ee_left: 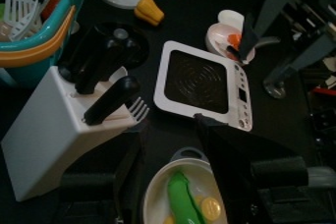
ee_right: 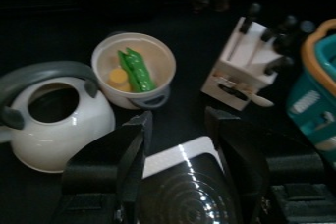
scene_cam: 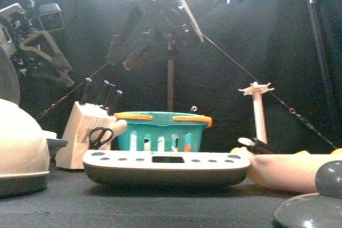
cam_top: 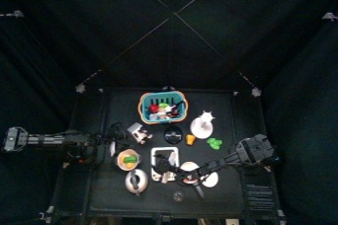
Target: Grab pea
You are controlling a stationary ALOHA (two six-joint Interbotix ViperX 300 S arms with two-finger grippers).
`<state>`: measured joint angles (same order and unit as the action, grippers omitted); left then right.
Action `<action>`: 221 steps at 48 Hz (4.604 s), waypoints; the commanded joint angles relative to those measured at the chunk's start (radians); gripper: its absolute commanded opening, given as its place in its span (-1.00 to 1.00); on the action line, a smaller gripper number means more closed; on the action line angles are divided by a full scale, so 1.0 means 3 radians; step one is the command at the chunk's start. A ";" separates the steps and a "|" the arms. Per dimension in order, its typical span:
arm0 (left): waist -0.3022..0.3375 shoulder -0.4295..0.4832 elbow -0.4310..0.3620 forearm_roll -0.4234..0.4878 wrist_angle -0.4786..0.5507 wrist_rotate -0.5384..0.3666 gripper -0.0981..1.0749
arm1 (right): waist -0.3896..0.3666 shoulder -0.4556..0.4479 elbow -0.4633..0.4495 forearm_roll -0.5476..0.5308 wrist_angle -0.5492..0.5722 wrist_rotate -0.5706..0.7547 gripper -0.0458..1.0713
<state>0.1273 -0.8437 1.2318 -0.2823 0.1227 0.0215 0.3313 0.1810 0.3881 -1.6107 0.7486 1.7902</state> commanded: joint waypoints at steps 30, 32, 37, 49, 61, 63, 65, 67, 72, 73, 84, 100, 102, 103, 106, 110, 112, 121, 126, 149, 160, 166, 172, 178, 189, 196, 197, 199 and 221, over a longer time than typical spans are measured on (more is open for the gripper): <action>-0.0020 -0.0005 -0.0138 -0.0240 0.0179 0.0000 0.56 | 0.0302 -0.1181 0.1677 -0.0210 0.1150 0.1585 0.57; -0.0061 0.0010 -0.0174 -0.0245 0.0373 0.0000 0.56 | 0.0291 -0.1212 0.1692 -0.0118 0.1156 0.1600 0.57; -0.0460 0.0174 -0.0245 -0.0256 0.0747 0.0005 0.56 | 0.0240 -0.1309 0.1687 0.0133 0.1150 0.1600 0.57; -0.0598 0.0399 -0.0072 -0.0010 0.1043 -0.0010 0.57 | 0.0097 -0.1191 0.1560 0.0516 0.1074 0.1600 0.57; -0.0665 0.0961 -0.0353 -0.0015 0.0931 0.0000 0.76 | -0.0112 -0.0966 0.1498 0.0511 0.0752 0.1580 0.57; -0.0670 0.1130 -0.0389 -0.0010 0.0941 -0.0005 0.76 | -0.0128 -0.0961 0.1498 0.0506 0.0736 0.1575 0.57; -0.0670 0.1222 -0.0383 -0.0015 0.0941 -0.0005 0.76 | -0.0128 -0.0956 0.1498 0.0506 0.0736 0.1575 0.57; -0.0675 0.1268 -0.0378 -0.0010 0.0936 -0.0010 0.76 | -0.0123 -0.0961 0.1498 0.0506 0.0736 0.1575 0.57; -0.0670 0.1360 -0.0363 -0.0015 0.0941 -0.0010 0.76 | -0.0138 -0.0951 0.1498 0.0496 0.0736 0.1575 0.57; -0.0670 0.1381 -0.0363 -0.0015 0.0936 -0.0010 0.76 | -0.0138 -0.0951 0.1493 0.0496 0.0736 0.1575 0.57; -0.0660 0.1544 -0.0378 -0.0015 0.0915 -0.0010 0.66 | -0.0153 -0.0915 0.1473 0.0491 0.0736 0.1575 0.57; -0.0639 0.1447 -0.0445 -0.0020 0.0946 -0.0020 0.29 | -0.0153 -0.0905 0.1473 0.0491 0.0736 0.1570 0.57; -0.0629 0.1427 -0.0455 -0.0031 0.0946 -0.0020 0.37 | -0.0153 -0.0905 0.1473 0.0491 0.0736 0.1570 0.57; -0.0614 0.1416 -0.0460 -0.0026 0.0946 -0.0020 0.42 | -0.0153 -0.0905 0.1473 0.0491 0.0736 0.1570 0.57; -0.0562 0.1355 -0.0516 -0.0041 0.0951 -0.0020 0.67 | -0.0153 -0.0905 0.1473 0.0491 0.0736 0.1570 0.57; -0.0419 0.1258 -0.0614 -0.0281 0.1012 -0.0031 0.86 | -0.0153 -0.0905 0.1462 0.0491 0.0736 0.1570 0.57; -0.0291 0.1248 -0.0660 -0.0532 0.1043 -0.0046 0.86 | -0.0153 -0.0905 0.1462 0.0491 0.0736 0.1570 0.57; 0.0031 0.1345 -0.0695 -0.1774 0.1207 -0.0307 0.86 | -0.0164 -0.0823 0.1462 0.0476 0.0736 0.1565 0.57; 0.0133 0.1355 -0.0634 -0.1795 0.1243 -0.0537 0.86 | -0.0169 -0.0762 0.1462 0.0455 0.0736 0.1565 0.57; -0.0404 0.1125 -0.0690 0.1217 0.1309 -0.4438 0.86 | -0.0128 -0.0568 0.1381 0.0445 0.0736 0.1565 0.57; -0.0813 0.1483 -0.0777 0.2275 0.1514 -0.5921 0.86 | -0.0123 -0.0496 0.1381 0.0450 0.0716 0.1565 0.57; -0.1028 0.1534 -0.0777 0.3027 0.1759 -0.6790 0.86 | -0.0123 -0.0465 0.1365 0.0445 0.0706 0.1565 0.57; -0.1135 0.1508 -0.0757 0.3129 0.1708 -0.6969 0.86 | -0.0123 -0.0460 0.1355 0.0445 0.0690 0.1565 0.57; -0.1176 0.1171 -0.0496 0.2858 0.1953 -0.6780 0.86 | -0.0123 -0.0460 0.1345 0.0445 0.0685 0.1565 0.57; -0.1181 0.0905 -0.0414 0.2367 0.2168 -0.6254 0.86 | -0.0164 -0.0419 0.1289 0.0368 0.0649 0.1565 0.57; -0.1166 0.1130 -0.0557 0.2429 0.2112 -0.6254 0.86 | -0.0215 -0.0353 0.1253 0.0363 0.0568 0.1560 0.57; -0.1161 0.1140 -0.0568 0.2429 0.2112 -0.6248 0.86 | -0.0215 -0.0348 0.1253 0.0363 0.0562 0.1560 0.57; -0.1156 0.1150 -0.0552 0.2429 0.2107 -0.6243 0.86 | -0.0215 -0.0343 0.1258 0.0363 0.0562 0.1560 0.57; -0.0839 0.1759 -0.0568 0.2649 0.1667 -0.6279 0.86 | -0.0220 -0.0337 0.1253 0.0363 0.0562 0.1554 0.57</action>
<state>-0.1289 -0.3298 1.0784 0.5077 0.6305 -1.8607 0.2700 0.0936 0.7793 -1.4972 0.9158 2.2580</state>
